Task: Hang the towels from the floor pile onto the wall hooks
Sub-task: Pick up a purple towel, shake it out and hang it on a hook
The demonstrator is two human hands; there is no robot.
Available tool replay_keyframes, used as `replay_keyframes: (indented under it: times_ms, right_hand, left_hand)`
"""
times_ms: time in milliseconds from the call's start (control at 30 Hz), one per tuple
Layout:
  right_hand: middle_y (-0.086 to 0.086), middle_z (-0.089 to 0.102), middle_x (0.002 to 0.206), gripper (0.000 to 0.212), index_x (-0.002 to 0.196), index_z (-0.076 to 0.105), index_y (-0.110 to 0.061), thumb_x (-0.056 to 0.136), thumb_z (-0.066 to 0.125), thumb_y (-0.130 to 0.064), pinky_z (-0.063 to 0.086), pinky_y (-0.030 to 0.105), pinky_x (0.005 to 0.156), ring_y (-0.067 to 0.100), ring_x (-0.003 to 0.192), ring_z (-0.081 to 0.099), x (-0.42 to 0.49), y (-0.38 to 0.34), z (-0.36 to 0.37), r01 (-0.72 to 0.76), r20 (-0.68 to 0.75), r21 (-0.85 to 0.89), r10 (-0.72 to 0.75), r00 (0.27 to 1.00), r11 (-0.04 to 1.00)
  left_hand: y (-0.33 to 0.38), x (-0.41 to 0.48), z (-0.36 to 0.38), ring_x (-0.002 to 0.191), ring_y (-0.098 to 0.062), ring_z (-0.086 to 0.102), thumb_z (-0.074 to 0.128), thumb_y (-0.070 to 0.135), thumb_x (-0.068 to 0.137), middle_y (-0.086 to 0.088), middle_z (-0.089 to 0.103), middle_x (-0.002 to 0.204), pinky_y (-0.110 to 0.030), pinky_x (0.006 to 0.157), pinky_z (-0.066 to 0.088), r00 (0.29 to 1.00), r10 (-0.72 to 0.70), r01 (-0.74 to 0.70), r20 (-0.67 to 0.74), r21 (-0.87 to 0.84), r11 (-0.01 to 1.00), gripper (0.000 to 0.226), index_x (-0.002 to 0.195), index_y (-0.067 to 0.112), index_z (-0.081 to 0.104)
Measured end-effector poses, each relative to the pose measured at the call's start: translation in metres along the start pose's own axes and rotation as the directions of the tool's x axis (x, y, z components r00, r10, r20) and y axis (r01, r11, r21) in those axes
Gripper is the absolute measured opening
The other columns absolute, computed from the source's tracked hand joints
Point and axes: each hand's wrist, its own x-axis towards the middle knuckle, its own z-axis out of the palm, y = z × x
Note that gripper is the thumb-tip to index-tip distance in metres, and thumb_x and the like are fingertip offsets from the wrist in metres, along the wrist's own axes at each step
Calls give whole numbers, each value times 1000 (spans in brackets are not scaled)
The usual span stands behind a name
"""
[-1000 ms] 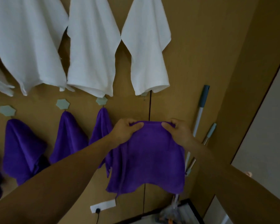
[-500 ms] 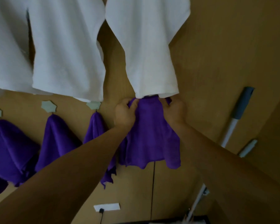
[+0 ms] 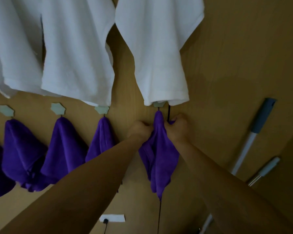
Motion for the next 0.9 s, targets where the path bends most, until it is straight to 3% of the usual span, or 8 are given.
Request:
replay_keyframes:
  times_ms: [133, 200, 300, 467, 600, 733, 800, 900]
  right_hand:
    - [8, 60, 98, 26, 97, 64, -19, 74, 72, -27, 40, 39, 77, 29, 91, 53, -10, 3, 2, 172, -243, -491, -324, 914, 854]
    - [9, 61, 98, 25, 104, 67, -17, 79, 67, -17, 46, 41, 74, 28, 89, 54, -12, 5, 1, 367, -216, -430, -488, 846, 825]
    - [12, 61, 115, 38, 128, 57, -8, 93, 48, -19, 50, 41, 88, 25, 104, 56, -15, 10, 2, 501, 23, -108, -502, 864, 858]
    - [11, 52, 132, 56, 145, 39, -14, 92, 56, -19, 50, 36, 90, 22, 111, 55, -20, 13, 10, 430, 122, -96, -418, 900, 898]
    - [1, 59, 119, 60, 140, 39, -24, 86, 63, -16, 52, 34, 83, 18, 100, 60, -17, 8, 12, 252, 184, 19, -251, 950, 968]
    - [0, 63, 102, 46, 120, 52, -14, 78, 70, -10, 45, 21, 69, 15, 88, 60, -13, 11, 12, 106, 273, 90, -127, 954, 990]
    - [5, 63, 105, 45, 117, 54, -10, 76, 71, -7, 45, 26, 74, 17, 90, 59, -15, 17, 11, 79, 359, 69, -99, 928, 994]
    - [8, 65, 105, 40, 116, 58, -8, 78, 69, -3, 52, 35, 82, 22, 94, 62, -17, 23, 4, 9, 413, 119, -58, 909, 993]
  left_hand:
    - [-9, -19, 10, 97, -25, 53, 48, 43, 89, -1, 60, 95, -39, 83, 39, 903, 310, -120, -296, 520, 846, 28, 99, 18, 57]
    - [-15, -25, 14, 95, -30, 53, 54, 33, 87, -9, 57, 100, -42, 82, 38, 760, 531, -220, -376, 619, 754, 29, 105, 10, 54]
    - [-17, -22, 12, 86, -31, 57, 55, 21, 86, -14, 60, 101, -39, 75, 44, 540, 794, -499, -281, 653, 570, 39, 120, 3, 57]
    - [-17, -21, 19, 104, -21, 52, 53, 39, 90, -14, 42, 130, -28, 84, 45, 718, 695, -603, -23, 477, 639, 75, 149, 7, 18]
    - [-12, -24, 28, 96, -25, 55, 52, 29, 91, -12, 53, 120, -32, 80, 42, 764, 634, -431, -119, 637, 639, 52, 135, 8, 35]
    - [-20, -21, 26, 60, -9, 44, 56, 21, 88, -6, 58, 99, -19, 50, 30, 899, 437, -377, 16, 537, 755, 56, 135, 11, 28]
    - [-26, -22, 21, 71, -12, 52, 61, 15, 84, -7, 59, 103, -17, 53, 36, 929, 333, -367, 160, 487, 792, 64, 139, 8, 28]
    - [-32, -23, 15, 94, -21, 59, 60, 2, 81, -15, 63, 107, -14, 67, 36, 907, 347, -414, 237, 363, 835, 36, 117, 1, 55]
